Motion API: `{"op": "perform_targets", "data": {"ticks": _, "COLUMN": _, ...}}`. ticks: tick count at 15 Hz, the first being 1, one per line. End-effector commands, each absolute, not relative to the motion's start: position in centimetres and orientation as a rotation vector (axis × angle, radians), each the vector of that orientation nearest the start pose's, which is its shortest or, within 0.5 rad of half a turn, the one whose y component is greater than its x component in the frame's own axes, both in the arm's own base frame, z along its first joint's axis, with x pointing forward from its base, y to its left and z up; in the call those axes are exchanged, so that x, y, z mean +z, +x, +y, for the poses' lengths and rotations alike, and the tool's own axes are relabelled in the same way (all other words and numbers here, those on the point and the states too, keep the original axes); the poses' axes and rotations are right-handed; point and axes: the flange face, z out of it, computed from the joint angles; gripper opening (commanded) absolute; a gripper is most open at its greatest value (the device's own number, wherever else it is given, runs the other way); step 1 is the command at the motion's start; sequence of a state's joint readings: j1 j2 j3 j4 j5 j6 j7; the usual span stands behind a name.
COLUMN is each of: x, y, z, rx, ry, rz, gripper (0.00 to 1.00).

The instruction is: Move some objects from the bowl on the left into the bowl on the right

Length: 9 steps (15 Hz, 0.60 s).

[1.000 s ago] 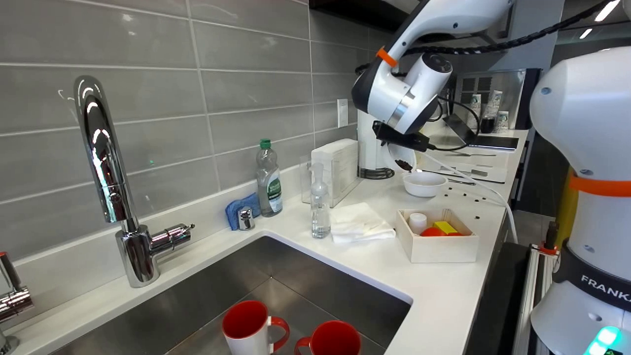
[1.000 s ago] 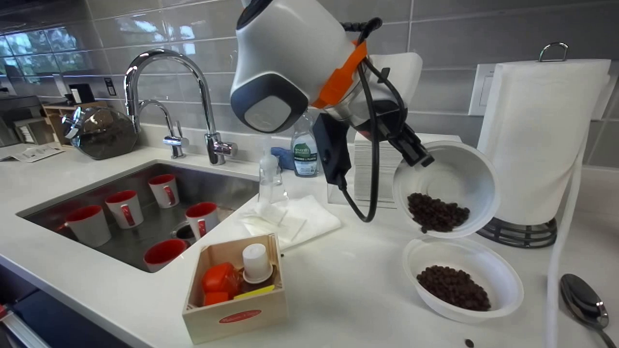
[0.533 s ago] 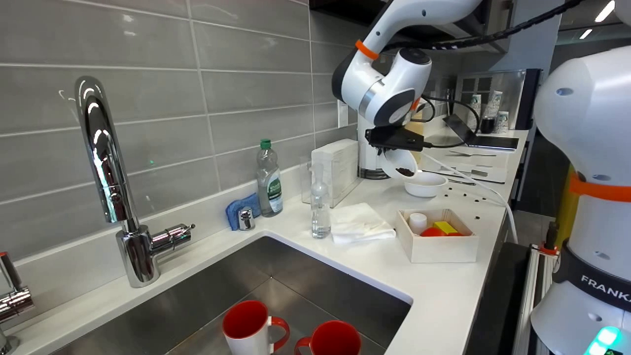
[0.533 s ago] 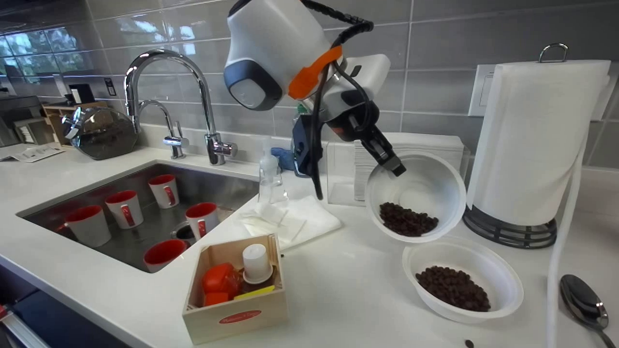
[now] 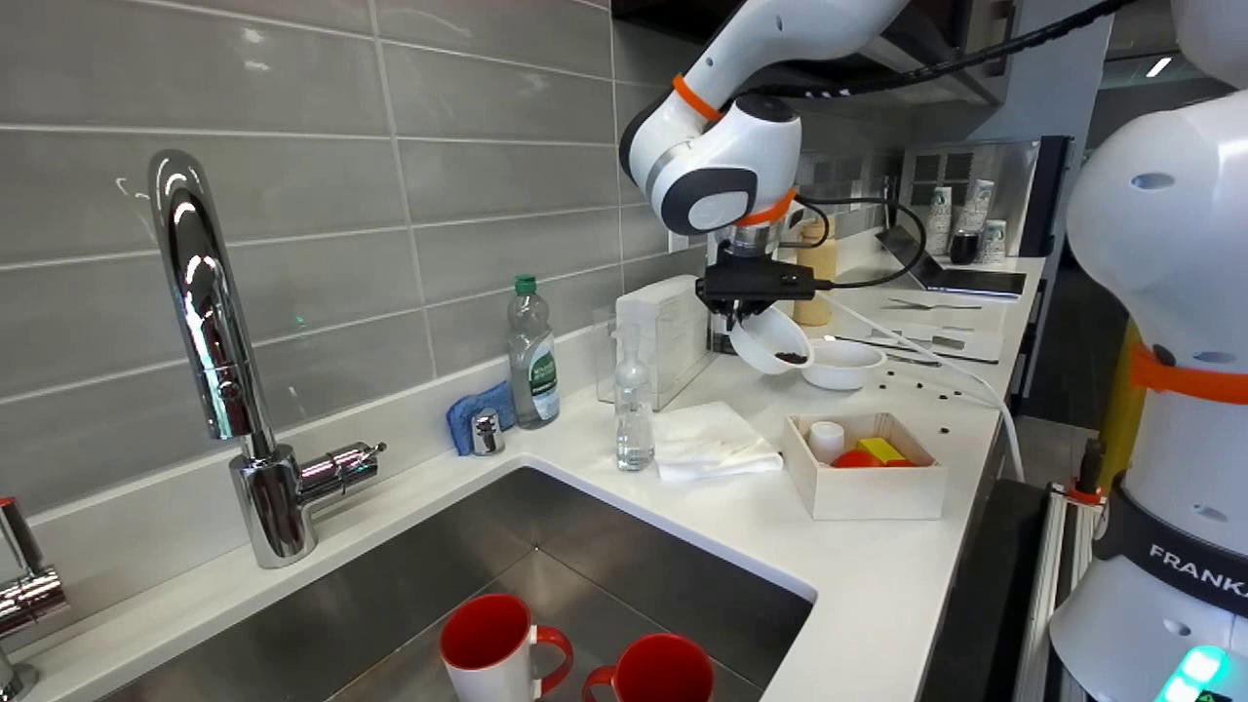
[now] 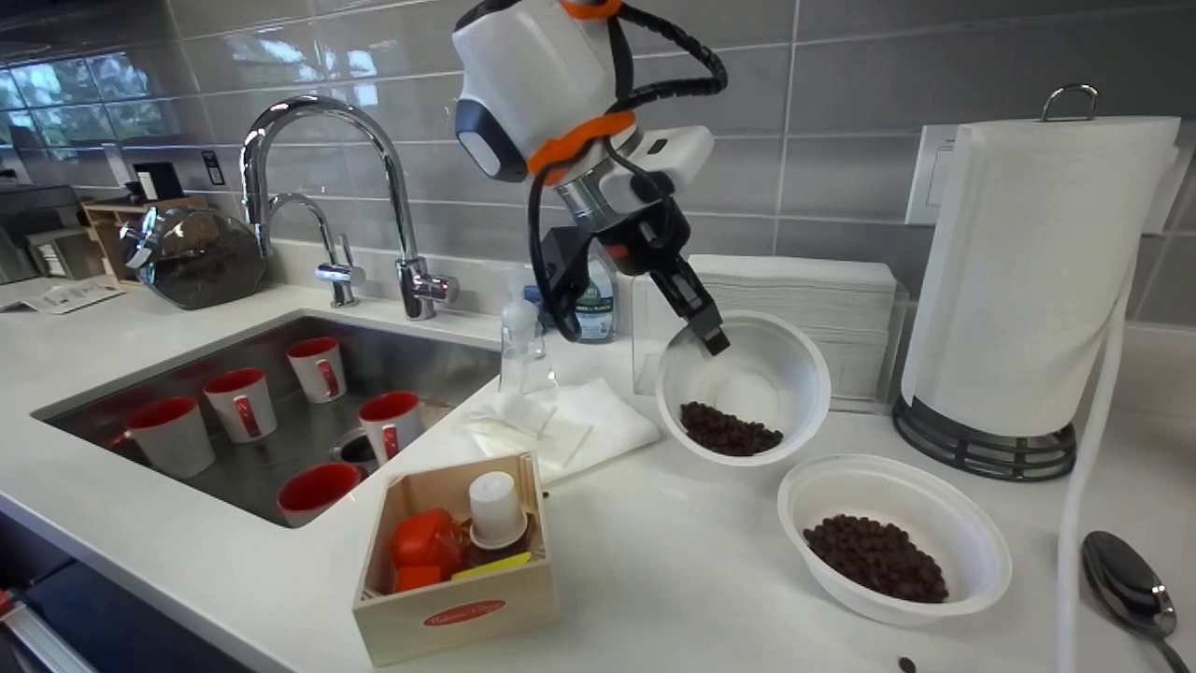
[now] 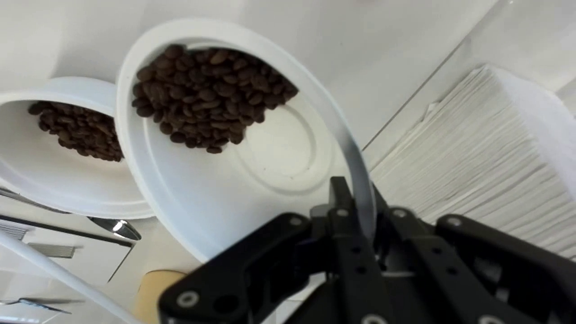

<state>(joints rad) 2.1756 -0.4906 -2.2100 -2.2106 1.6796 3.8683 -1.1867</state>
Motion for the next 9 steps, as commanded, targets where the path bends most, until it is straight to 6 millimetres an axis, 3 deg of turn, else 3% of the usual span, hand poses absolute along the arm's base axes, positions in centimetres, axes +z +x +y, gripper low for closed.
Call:
{"op": "perform_targets", "data": {"ticks": 1, "x": 25.2, "y": 47.9, "z": -16.4, "rx": -0.656, "ry": -2.991, "rz": 1.391, "gripper": 0.00}}
{"op": "perform_targets", "data": {"ticks": 9, "x": 23.8, "y": 50.6, "z": -16.1, "rx": -0.334, "ry": -3.117, "rz": 1.403, "gripper": 0.00}}
